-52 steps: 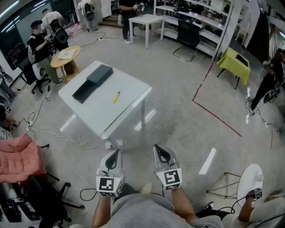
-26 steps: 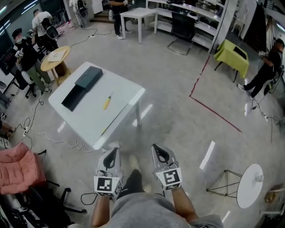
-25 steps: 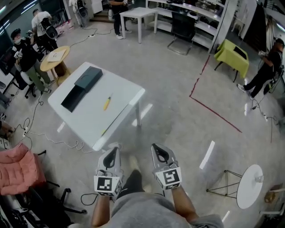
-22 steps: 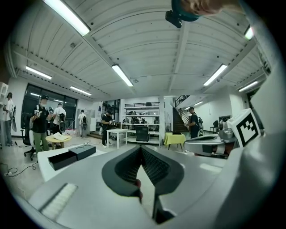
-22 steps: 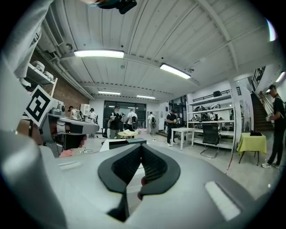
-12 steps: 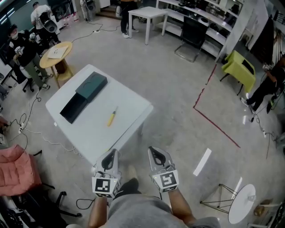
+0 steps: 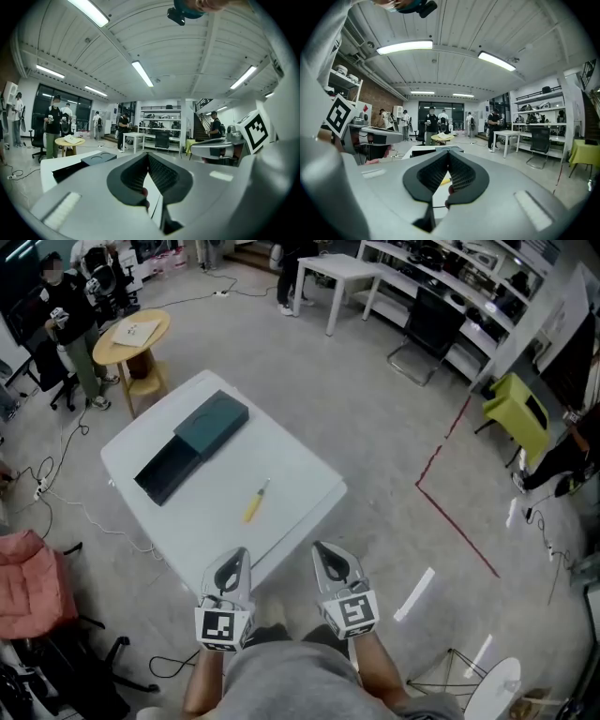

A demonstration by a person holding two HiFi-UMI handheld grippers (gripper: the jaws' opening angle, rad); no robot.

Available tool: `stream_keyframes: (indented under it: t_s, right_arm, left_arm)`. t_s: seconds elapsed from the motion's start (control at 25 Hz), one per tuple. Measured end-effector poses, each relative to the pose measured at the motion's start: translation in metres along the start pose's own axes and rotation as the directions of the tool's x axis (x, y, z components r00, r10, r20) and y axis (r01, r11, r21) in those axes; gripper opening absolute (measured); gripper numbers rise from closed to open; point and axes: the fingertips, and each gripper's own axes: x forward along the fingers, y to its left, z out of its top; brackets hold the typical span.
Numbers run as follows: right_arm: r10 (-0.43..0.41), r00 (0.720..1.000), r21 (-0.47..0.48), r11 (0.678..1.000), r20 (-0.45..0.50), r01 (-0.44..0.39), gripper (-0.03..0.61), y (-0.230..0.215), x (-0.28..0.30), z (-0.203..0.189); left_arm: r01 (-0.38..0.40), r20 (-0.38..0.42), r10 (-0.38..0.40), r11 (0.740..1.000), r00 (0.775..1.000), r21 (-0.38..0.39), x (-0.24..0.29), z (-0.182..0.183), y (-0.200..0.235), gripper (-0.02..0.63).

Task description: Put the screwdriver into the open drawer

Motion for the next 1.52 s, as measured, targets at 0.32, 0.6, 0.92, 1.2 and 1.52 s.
stream_keyframes:
  t_s: [0.32,0.6,0.92,1.2,1.52]
  right_arm:
    - [0.123,0.992,-0.038,0.992,-0.002,-0.123,0.003,0.018,0.066,0.014]
    - [0.248,0.969,-0.061,0.967,-0.015,-0.248,0.003,0.02,0.114,0.016]
    - [0.408,0.91,-0.099,0.905,-0.073,-0.414,0.003,0.019,0.184,0.019]
    - [0.503,0.848,-0.127,0.842,-0.166,-0.525,0.003,0.02,0.227,-0.006]
    - [0.582,0.748,-0.154,0.747,-0.318,-0.647,0.003,0.027,0.255,-0.062]
  left_arm:
    - [-0.121,0.015,0.121,0.992,0.993,-0.018,0.003,0.004,0.054,0.012]
    - [-0.233,0.003,0.234,0.972,0.972,-0.03,0.015,0.001,0.08,0.012]
    - [-0.389,-0.028,0.388,0.917,0.921,-0.088,0.039,-0.004,0.12,0.012]
    - [-0.475,-0.08,0.468,0.87,0.88,-0.134,0.062,-0.028,0.14,0.012]
    - [-0.528,-0.169,0.503,0.827,0.848,-0.191,0.084,-0.068,0.15,0.012]
